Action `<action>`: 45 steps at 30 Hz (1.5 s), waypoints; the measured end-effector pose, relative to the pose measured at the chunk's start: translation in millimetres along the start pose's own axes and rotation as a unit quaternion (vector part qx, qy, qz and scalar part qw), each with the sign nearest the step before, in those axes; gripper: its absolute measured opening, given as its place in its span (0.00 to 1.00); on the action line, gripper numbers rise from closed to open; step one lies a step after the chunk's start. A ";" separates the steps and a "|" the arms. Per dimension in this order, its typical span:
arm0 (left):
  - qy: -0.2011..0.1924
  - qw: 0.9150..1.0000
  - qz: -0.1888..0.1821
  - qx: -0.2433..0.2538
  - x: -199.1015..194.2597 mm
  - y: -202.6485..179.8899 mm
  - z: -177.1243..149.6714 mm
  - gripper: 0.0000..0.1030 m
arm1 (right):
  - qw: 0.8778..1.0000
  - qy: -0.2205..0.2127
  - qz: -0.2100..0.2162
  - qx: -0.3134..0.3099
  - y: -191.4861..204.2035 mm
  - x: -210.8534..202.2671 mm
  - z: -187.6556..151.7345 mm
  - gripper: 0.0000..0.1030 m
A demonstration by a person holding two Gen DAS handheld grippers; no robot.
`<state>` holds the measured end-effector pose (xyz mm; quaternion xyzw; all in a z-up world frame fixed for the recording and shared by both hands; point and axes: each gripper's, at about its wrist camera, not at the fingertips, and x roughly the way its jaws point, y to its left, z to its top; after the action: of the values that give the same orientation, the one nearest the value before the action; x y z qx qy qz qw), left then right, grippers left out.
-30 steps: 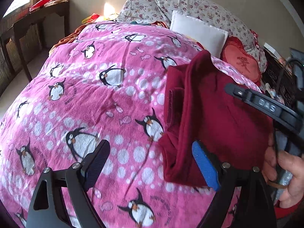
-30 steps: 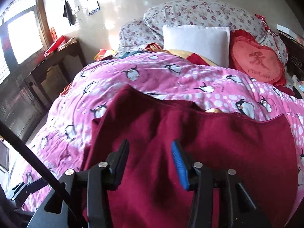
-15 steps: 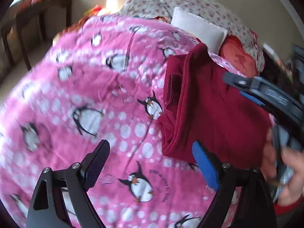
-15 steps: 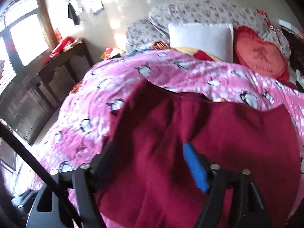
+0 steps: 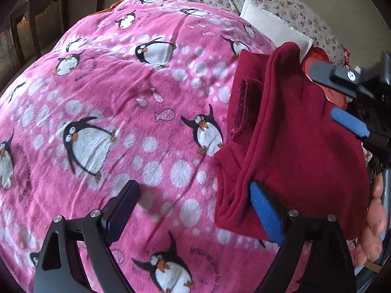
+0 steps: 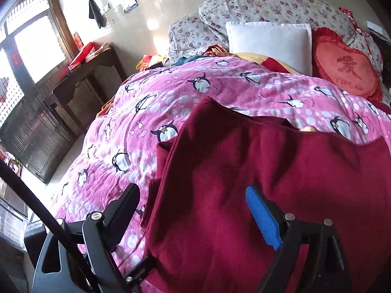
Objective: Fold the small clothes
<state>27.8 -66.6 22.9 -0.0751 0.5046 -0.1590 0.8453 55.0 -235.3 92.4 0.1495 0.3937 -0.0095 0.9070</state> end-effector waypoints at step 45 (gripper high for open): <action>-0.006 0.977 -0.210 0.040 3.1 -7.8 4.5 0.20 | 0.996 0.006 0.003 -0.089 14.2 13.8 36.8 0.13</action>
<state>31.6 -75.1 24.7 -0.1469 0.4660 -0.3528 0.7980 92.7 -230.6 110.0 0.0689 0.3979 0.0293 0.9144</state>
